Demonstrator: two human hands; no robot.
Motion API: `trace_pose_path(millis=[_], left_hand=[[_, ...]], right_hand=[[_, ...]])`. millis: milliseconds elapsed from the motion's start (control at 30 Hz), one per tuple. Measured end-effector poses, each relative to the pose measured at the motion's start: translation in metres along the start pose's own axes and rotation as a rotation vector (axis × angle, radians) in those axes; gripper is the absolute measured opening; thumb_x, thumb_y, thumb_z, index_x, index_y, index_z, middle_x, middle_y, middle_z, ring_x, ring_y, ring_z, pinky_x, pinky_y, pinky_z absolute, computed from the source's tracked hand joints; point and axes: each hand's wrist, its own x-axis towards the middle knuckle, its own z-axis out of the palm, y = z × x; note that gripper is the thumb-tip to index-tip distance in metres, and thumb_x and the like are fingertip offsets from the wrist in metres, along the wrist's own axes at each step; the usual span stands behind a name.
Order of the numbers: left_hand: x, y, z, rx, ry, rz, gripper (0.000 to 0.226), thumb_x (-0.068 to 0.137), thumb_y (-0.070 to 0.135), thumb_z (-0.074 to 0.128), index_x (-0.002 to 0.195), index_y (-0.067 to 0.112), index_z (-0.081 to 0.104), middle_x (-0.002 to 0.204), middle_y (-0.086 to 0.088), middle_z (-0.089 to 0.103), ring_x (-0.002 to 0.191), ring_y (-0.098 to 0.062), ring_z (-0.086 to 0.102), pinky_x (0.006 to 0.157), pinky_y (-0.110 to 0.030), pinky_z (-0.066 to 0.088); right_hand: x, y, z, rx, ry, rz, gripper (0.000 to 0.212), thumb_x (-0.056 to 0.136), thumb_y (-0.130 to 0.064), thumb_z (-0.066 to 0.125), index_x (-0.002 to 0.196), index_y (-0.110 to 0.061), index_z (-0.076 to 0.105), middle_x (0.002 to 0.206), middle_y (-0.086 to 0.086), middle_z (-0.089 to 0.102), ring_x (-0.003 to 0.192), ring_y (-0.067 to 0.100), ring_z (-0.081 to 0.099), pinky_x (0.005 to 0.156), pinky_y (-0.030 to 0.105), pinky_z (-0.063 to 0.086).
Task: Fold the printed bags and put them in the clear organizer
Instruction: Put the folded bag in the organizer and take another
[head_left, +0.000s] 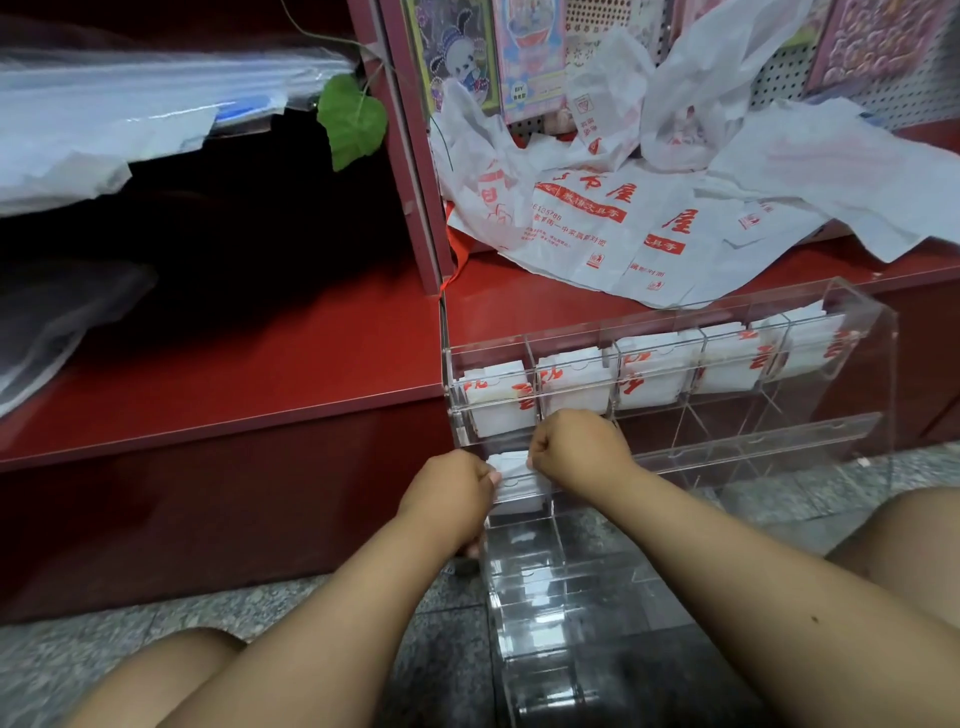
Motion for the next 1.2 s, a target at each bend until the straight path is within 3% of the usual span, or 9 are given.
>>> trace_pose_path(millis=[233,333,467,633,733,833,1033,1133,1200], left_hand=[[-0.01,0.01,-0.007,-0.161,-0.1,-0.086,0.041,0.102,0.039,0.042,0.097,0.004,0.062,0.05,-0.008,0.06,0.034,-0.019,0.055,0.044,-0.022,0.045],[-0.016,0.019,-0.013,-0.224,-0.049,0.0,0.037,0.101,0.038,0.045,0.095,0.006,0.064,0.049,-0.005,0.06,0.039,-0.021,0.057,0.045,-0.022,0.046],[-0.021,0.037,-0.029,-0.081,0.33,0.277,0.039,0.098,0.036,0.051,0.068,0.013,0.06,0.054,-0.003,0.062,0.058,-0.023,0.063,0.059,-0.032,0.049],[-0.008,0.048,-0.044,0.012,0.691,0.478,0.042,0.091,0.047,0.042,0.099,0.019,0.072,0.099,-0.001,0.061,0.099,-0.024,0.057,0.088,-0.038,0.046],[0.006,0.048,-0.048,0.173,0.616,0.468,0.06,0.093,0.054,0.029,0.134,0.021,0.057,0.145,-0.003,0.049,0.14,-0.021,0.035,0.117,-0.04,0.017],[0.019,0.045,-0.045,0.336,0.463,0.361,0.056,0.101,0.052,0.025,0.152,0.027,0.03,0.162,0.002,0.019,0.151,-0.015,0.006,0.121,-0.04,-0.004],[0.029,0.045,-0.036,0.453,0.432,0.261,0.061,0.099,0.056,0.022,0.153,0.027,0.024,0.162,0.004,0.02,0.15,-0.018,0.011,0.122,-0.042,0.007],[0.03,0.045,-0.036,0.459,0.447,0.27,0.061,0.099,0.056,0.022,0.153,0.027,0.024,0.161,0.004,0.021,0.149,-0.018,0.011,0.121,-0.04,0.005],[0.031,0.043,-0.036,0.463,0.444,0.281,0.063,0.099,0.058,0.018,0.153,0.026,0.026,0.161,0.003,0.023,0.149,-0.019,0.012,0.12,-0.038,0.004]], right_hand=[[0.005,0.003,0.002,0.074,-0.104,0.028,0.022,0.086,-0.033,0.062,0.087,-0.014,0.074,0.094,0.006,0.072,0.089,0.027,0.065,0.078,0.031,0.053],[-0.008,0.005,-0.01,0.118,-0.014,-0.044,0.029,0.09,-0.04,0.059,0.072,-0.018,0.067,0.073,-0.001,0.066,0.075,0.022,0.061,0.063,0.027,0.046],[-0.017,0.003,-0.041,0.227,0.227,-0.093,0.029,0.09,-0.036,0.061,0.065,-0.023,0.058,0.057,-0.006,0.051,0.061,0.015,0.049,0.056,0.028,0.036],[-0.007,0.018,-0.079,0.293,0.462,-0.036,0.021,0.089,-0.03,0.062,0.072,-0.018,0.063,0.068,-0.002,0.058,0.069,0.018,0.054,0.059,0.028,0.034],[0.017,0.038,-0.096,0.237,0.537,0.007,0.019,0.089,-0.032,0.062,0.086,-0.014,0.069,0.082,0.003,0.066,0.081,0.023,0.06,0.07,0.031,0.045],[0.047,0.048,-0.11,0.15,0.515,0.075,0.033,0.088,-0.035,0.062,0.111,-0.012,0.064,0.104,0.009,0.067,0.101,0.029,0.059,0.086,0.037,0.048],[0.103,0.052,-0.123,0.139,0.251,0.332,0.059,0.087,-0.049,0.056,0.137,-0.022,0.041,0.135,0.009,0.054,0.122,0.035,0.049,0.101,0.042,0.041],[0.121,0.042,-0.133,0.382,0.171,0.311,0.055,0.093,-0.038,0.056,0.141,-0.016,0.042,0.142,0.01,0.047,0.123,0.03,0.047,0.105,0.036,0.037],[0.129,0.034,-0.139,0.665,0.164,0.352,0.046,0.094,-0.028,0.059,0.134,-0.006,0.051,0.129,0.012,0.055,0.107,0.024,0.052,0.098,0.033,0.041]])
